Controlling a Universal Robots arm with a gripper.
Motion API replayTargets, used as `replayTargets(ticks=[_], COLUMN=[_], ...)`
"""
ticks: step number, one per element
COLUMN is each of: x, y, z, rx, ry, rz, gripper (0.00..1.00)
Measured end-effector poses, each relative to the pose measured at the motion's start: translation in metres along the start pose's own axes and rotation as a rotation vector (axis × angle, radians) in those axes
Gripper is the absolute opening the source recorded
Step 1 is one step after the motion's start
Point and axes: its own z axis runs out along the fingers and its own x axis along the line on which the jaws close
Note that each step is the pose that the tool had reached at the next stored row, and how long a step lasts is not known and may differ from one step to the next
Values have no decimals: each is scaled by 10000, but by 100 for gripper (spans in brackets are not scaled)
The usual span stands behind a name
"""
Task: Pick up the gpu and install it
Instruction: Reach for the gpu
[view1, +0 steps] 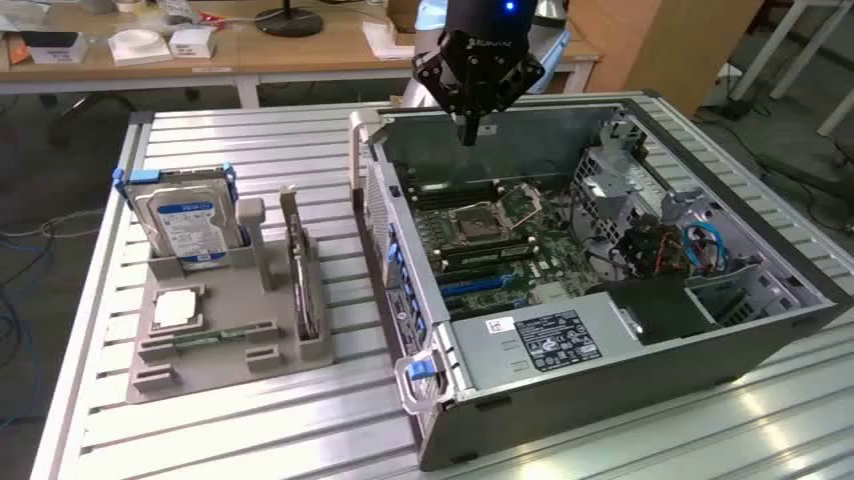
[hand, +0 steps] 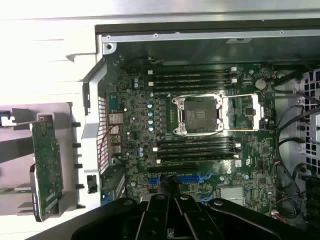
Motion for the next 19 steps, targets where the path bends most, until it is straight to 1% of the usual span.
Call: replayTargets(ticks=[5,7,19], x=[1,19,336], y=[0,-1,-25], z=[0,0,-9], rx=[0,0,0], ry=[0,0,0], rz=[0,2,-1], gripper=[10,10,10])
